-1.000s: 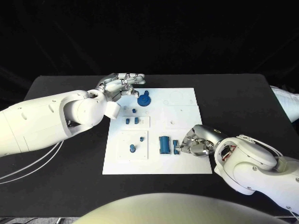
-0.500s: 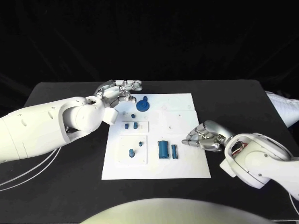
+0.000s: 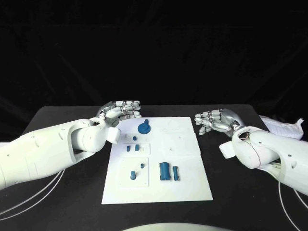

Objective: Assemble the parts on the task board

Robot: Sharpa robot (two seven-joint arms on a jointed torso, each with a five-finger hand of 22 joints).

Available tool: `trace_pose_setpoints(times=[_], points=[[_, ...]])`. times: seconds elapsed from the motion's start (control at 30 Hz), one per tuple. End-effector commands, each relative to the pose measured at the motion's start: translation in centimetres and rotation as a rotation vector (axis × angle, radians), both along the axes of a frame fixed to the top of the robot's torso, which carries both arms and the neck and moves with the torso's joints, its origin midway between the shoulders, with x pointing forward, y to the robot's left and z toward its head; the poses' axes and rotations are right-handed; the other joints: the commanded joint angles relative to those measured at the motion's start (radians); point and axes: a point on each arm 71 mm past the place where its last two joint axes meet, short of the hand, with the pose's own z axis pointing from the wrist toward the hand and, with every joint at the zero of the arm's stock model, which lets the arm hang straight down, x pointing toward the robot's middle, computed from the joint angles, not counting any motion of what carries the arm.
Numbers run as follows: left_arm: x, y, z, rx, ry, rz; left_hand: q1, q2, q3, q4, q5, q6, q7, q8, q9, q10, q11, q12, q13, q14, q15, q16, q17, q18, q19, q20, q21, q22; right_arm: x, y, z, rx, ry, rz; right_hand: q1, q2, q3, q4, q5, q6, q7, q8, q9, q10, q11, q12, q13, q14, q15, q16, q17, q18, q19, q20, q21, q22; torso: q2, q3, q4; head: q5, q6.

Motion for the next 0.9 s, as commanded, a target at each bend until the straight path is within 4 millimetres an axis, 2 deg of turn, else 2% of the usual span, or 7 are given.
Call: trace_pose_setpoints(times=[0.03,0.33,0.37,0.43,0.47,0.7,0.9], points=[[0.7,0.3,-0.3,-0.023,-0.025,0.059,0.008,0.002,0.005,0.005,-0.003,-0.01,0.003,-0.015,-0.002,-0.004,0.016,-0.036,-0.003,0.002,0.022,-0.117,-0.053,0.011,-0.052,0.025,-0.077,-0.061,1.3,0.2,0.0,0.229,-0.053,-0.001,0.016,0.004,0.016,-0.011,-0.015,-0.03,-0.002,-0.003,-0.028,-0.013,0.021,-0.046,-0.077,-0.094,0.041,-0.127,-0.08,-0.008,-0.07,0.036,-0.117,-0.072,-0.022,-0.0022,-0.0054,-0.005,0.035],[1.5,0.4,-1.7,-0.02,-0.021,0.127,0.013,0.009,-0.027,0.001,-0.002,-0.016,0.004,-0.047,-0.001,-0.043,0.042,-0.116,-0.004,-0.021,0.067,-0.324,-0.165,0.024,-0.128,0.087,-0.217,-0.205,3.6,0.9,-1.2,0.278,-0.083,-0.011,-0.015,0.024,0.046,-0.085,-0.016,-0.014,0.001,-0.002,-0.129,0.029,0.029,-0.082,-0.306,-0.011,0.055,-0.294,-0.287,0.008,0.03,0.065,-0.31,-0.221,-0.035,0.0101,-0.0103,0.008,0.061],[1.3,0.3,-1.8,0.002,0.001,0.086,-0.402,0.1,-0.133,-0.035,-0.032,-0.307,-0.051,-0.126,-0.067,-0.355,-0.008,-0.197,-0.067,-0.313,0.024,-0.385,-0.209,-0.037,-0.357,0.005,-0.255,-0.326,3.4,0.5,-1.5,0.19,-0.046,-0.051,-0.439,0.011,0.01,-0.163,-0.059,-0.301,-0.054,-0.065,-0.173,-0.299,-0.014,-0.149,-0.339,-0.355,0.024,-0.386,-0.336,-0.053,-0.292,0.002,-0.361,-0.316,-0.03,0.0034,-0.0085,0.003,0.055],[1.3,0.2,-1.8,0.004,0.0,0.089,-0.447,0.1,-0.148,-0.035,-0.035,-0.344,-0.059,-0.126,-0.067,-0.395,-0.013,-0.197,-0.067,-0.344,0.018,-0.396,-0.216,-0.037,-0.383,-0.002,-0.261,-0.343,3.4,0.6,-1.4,0.192,-0.048,-0.054,-0.494,0.011,0.007,-0.163,-0.065,-0.33,-0.062,-0.065,-0.182,-0.332,-0.02,-0.149,-0.35,-0.386,0.018,-0.386,-0.348,-0.053,-0.321,-0.007,-0.37,-0.316,-0.031,0.0041,-0.0064,0.002,0.058],[1.2,0.2,-1.7,0.006,-0.002,0.091,-0.481,0.1,-0.157,-0.035,-0.107,-0.368,-0.063,-0.126,-0.067,-0.421,-0.018,-0.197,-0.067,-0.367,0.015,-0.402,-0.22,-0.037,-0.401,-0.009,-0.264,-0.354,3.3,0.7,-1.3,0.195,-0.051,-0.056,-0.53,0.011,0.004,-0.163,-0.069,-0.353,-0.067,-0.065,-0.186,-0.359,-0.024,-0.149,-0.353,-0.413,-0.053,-0.386,-0.353,-0.053,-0.347,-0.012,-0.374,-0.316,-0.032,0.0049,-0.0043,0.001,0.061],[0.2,-0.6,-1.3,0.048,-0.032,0.131,-0.707,0.1,-0.216,-0.035,-0.107,-0.527,-0.095,-0.126,-0.067,-0.592,-0.045,-0.197,-0.067,-0.523,-0.01,-0.438,-0.246,-0.065,-0.525,-0.052,-0.35,-0.422,2.4,2.2,-0.3,0.232,-0.088,-0.102,-0.761,0.011,-0.074,-0.163,-0.093,-0.505,-0.097,-0.065,-0.211,-0.534,-0.117,-0.149,-0.433,-0.596,-0.053,-0.386,-0.382,-0.081,-0.519,-0.046,-0.403,-0.316,-0.046,0.0175,0.0314,-0.017,0.114],[-1.7,-2.0,-0.3,0.117,-0.094,0.2,-0.85,0.1,-0.254,-0.035,-0.107,-0.629,-0.115,-0.126,-0.067,-0.702,-0.125,-0.197,-0.067,-0.624,-0.08,-0.461,-0.32,-0.076,-0.604,-0.08,-0.35,-0.465,0.6,4.4,1.1,0.271,-0.127,-0.176,-0.912,0.011,-0.074,-0.163,-0.165,-0.605,-0.117,-0.065,-0.286,-0.647,-0.117,-0.149,-0.433,-0.716,-0.053,-0.386,-0.469,-0.092,-0.631,-0.069,-0.488,-0.316,-0.056,0.0263,0.0563,-0.03,0.151]])
